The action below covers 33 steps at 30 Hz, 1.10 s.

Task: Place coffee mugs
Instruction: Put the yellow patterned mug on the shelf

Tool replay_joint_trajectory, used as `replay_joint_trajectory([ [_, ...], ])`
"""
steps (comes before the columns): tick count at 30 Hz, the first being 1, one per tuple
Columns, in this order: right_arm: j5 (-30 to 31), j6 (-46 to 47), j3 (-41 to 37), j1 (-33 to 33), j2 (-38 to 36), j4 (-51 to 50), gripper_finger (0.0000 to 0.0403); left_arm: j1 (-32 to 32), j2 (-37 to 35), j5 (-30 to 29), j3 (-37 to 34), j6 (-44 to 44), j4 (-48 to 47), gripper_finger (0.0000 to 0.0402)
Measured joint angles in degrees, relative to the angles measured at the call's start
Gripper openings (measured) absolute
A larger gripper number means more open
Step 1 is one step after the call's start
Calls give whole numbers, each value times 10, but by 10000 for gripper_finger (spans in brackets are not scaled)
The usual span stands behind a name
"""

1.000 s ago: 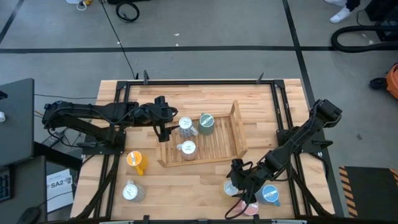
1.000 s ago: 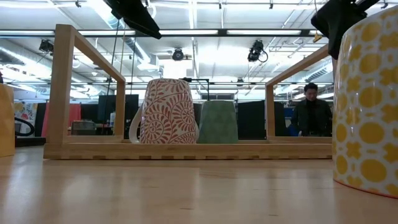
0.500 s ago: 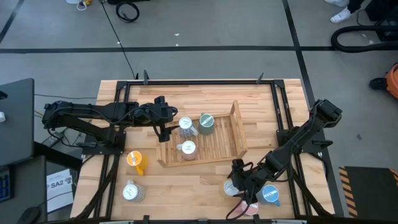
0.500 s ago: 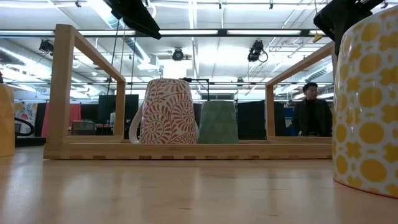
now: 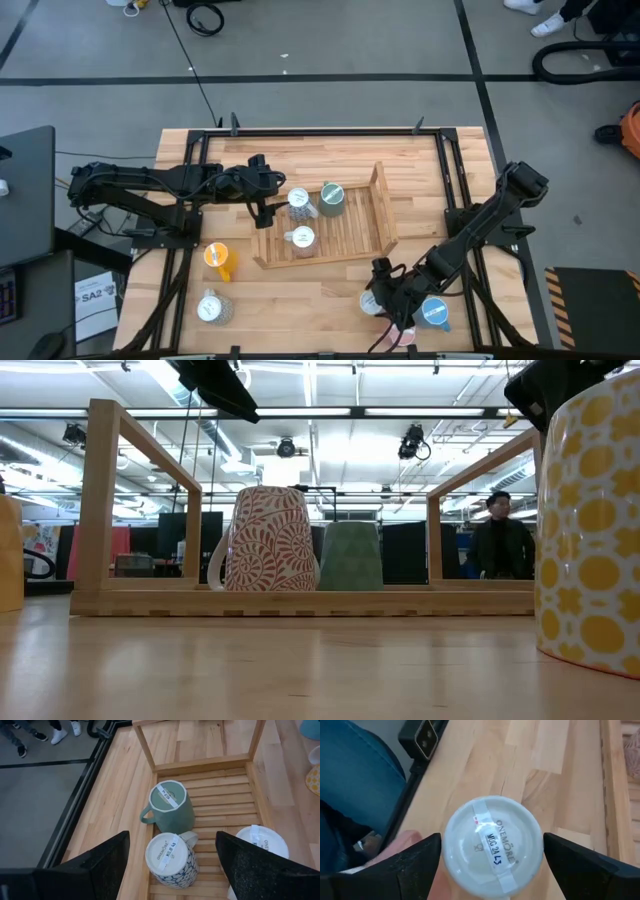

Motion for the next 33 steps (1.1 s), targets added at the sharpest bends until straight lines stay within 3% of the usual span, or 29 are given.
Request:
replay_joint_trajectory([
  [8,29,-21,1,2,27,55,349,0,0,0,0,0,1,302],
  [33,62,-32,0,2,28,55,347,0,0,0,0,0,0,302],
])
